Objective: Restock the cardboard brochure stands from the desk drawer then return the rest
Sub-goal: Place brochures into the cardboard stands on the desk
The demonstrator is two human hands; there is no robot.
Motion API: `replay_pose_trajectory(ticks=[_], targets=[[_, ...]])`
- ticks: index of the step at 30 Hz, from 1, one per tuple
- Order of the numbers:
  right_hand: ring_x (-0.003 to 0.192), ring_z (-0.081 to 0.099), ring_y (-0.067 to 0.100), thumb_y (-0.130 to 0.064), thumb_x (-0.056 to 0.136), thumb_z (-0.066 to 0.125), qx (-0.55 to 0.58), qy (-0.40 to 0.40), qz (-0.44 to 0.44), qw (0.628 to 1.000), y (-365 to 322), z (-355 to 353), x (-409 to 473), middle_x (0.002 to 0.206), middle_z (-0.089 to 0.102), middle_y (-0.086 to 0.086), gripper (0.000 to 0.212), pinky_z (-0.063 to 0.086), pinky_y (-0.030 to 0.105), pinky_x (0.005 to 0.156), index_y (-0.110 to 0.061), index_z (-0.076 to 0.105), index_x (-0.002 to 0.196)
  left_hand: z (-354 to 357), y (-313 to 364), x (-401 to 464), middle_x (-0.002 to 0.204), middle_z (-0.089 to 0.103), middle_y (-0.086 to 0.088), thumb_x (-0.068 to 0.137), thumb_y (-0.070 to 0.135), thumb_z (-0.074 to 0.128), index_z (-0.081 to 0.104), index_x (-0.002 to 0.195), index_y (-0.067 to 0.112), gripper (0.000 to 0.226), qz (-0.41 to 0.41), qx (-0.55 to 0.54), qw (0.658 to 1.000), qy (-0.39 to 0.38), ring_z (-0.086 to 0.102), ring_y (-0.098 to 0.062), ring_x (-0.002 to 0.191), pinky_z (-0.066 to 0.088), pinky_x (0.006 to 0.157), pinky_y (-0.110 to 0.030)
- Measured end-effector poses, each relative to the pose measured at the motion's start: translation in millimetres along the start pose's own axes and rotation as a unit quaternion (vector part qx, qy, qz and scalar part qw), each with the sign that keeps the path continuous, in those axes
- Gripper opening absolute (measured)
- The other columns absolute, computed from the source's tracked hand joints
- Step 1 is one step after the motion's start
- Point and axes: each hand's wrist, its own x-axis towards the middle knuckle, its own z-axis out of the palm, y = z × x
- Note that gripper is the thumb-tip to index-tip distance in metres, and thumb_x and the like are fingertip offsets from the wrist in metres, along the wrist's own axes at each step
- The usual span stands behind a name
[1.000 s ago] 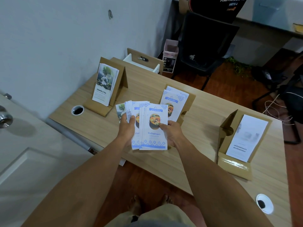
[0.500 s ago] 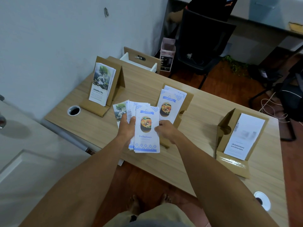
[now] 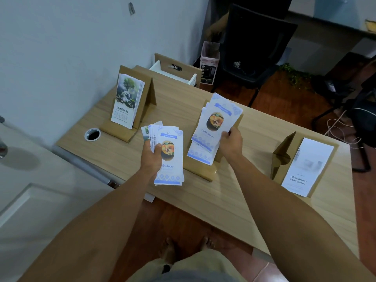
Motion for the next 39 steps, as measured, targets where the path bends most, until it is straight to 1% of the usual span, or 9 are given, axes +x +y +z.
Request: replay_pose_trajectory(ticks=[6,9,14,19,22,24,29,35,39], targets=[[0.098,0.065,0.026,-0.006,0.101,0.044,-0.030,-0.054,-0.004,0.998,25,12,-13,0.110,0.068,0.009,0.023,0.049,0.035,0.073,-0.007,0.062,0.114,5,-1,-4,0.132,0.063,-0.015,0.109,0.019,0.049,0.046,0.143,0.009,0.036,-0.005,-0.012,1.000,-0.019,0.066,-0.032,0.116,0.057,0.087,-0.045],[0.103,0.065,0.026,-0.007,0.102,0.044,-0.042,-0.050,-0.004,0.998,31,15,-15,0.115,0.067,0.010,0.022,0.057,0.045,0.083,-0.008,0.061,0.116,7,-1,-4,0.129,0.064,-0.011,0.108,0.019,0.050,0.046,0.144,0.012,0.037,-0.008,-0.016,1.000,-0.022,0.067,-0.029,0.112,0.058,0.073,-0.034],[0.104,0.063,0.026,-0.010,0.102,0.041,-0.080,-0.052,-0.011,0.995,29,19,-11,0.121,0.062,0.011,0.025,0.057,0.046,0.087,-0.011,0.059,0.121,7,-4,-2,0.122,0.065,-0.006,0.108,0.021,0.050,0.049,0.140,0.014,0.033,-0.004,-0.004,1.000,-0.019,0.067,-0.024,0.105,0.054,0.064,-0.028],[0.105,0.062,0.024,-0.010,0.102,0.045,-0.083,-0.023,-0.006,0.996,29,23,-14,0.122,0.058,0.008,0.023,0.057,0.047,0.087,-0.014,0.052,0.123,8,-7,1,0.119,0.066,-0.005,0.107,0.025,0.052,0.051,0.132,0.020,0.025,-0.004,0.004,1.000,-0.020,0.068,-0.014,0.093,0.052,0.054,-0.019],[0.099,0.061,0.021,-0.010,0.100,0.052,-0.072,-0.002,0.008,0.997,30,25,-18,0.125,0.055,0.007,0.023,0.056,0.042,0.077,-0.015,0.046,0.122,9,-7,3,0.118,0.066,-0.005,0.107,0.026,0.053,0.051,0.127,0.024,0.021,-0.006,-0.001,1.000,-0.020,0.068,-0.010,0.090,0.051,0.048,-0.016],[0.096,0.059,0.018,-0.013,0.099,0.057,-0.076,0.009,0.024,0.997,30,27,-20,0.128,0.052,0.008,0.028,0.053,0.037,0.074,-0.014,0.043,0.123,10,-7,4,0.120,0.066,-0.005,0.107,0.027,0.053,0.051,0.131,0.022,0.025,-0.012,0.000,1.000,-0.026,0.070,-0.014,0.092,0.053,0.049,-0.019],[0.112,0.065,0.030,-0.019,0.098,0.062,-0.106,-0.014,0.084,0.991,33,31,-30,0.126,0.059,0.009,0.036,0.059,0.048,0.088,-0.015,0.043,0.128,13,-7,4,0.123,0.066,-0.007,0.107,0.029,0.053,0.049,0.138,0.018,0.033,-0.018,0.007,0.999,-0.031,0.071,-0.022,0.100,0.056,0.057,-0.027],[0.108,0.064,0.029,-0.016,0.096,0.063,-0.141,-0.029,0.090,0.986,43,39,-42,0.121,0.061,0.011,0.040,0.045,0.034,0.072,-0.014,0.044,0.130,15,-8,3,0.120,0.065,-0.007,0.108,0.026,0.052,0.049,0.138,0.013,0.033,-0.011,0.014,0.999,-0.034,0.068,-0.015,0.093,0.054,0.054,-0.020],[0.108,0.064,0.029,-0.014,0.094,0.065,-0.143,-0.039,0.086,0.985,43,37,-43,0.118,0.060,0.010,0.043,0.051,0.036,0.075,-0.015,0.044,0.131,14,-9,4,0.119,0.066,-0.006,0.108,0.026,0.051,0.049,0.138,0.013,0.033,-0.020,0.009,0.999,-0.033,0.069,-0.014,0.091,0.053,0.053,-0.021]])
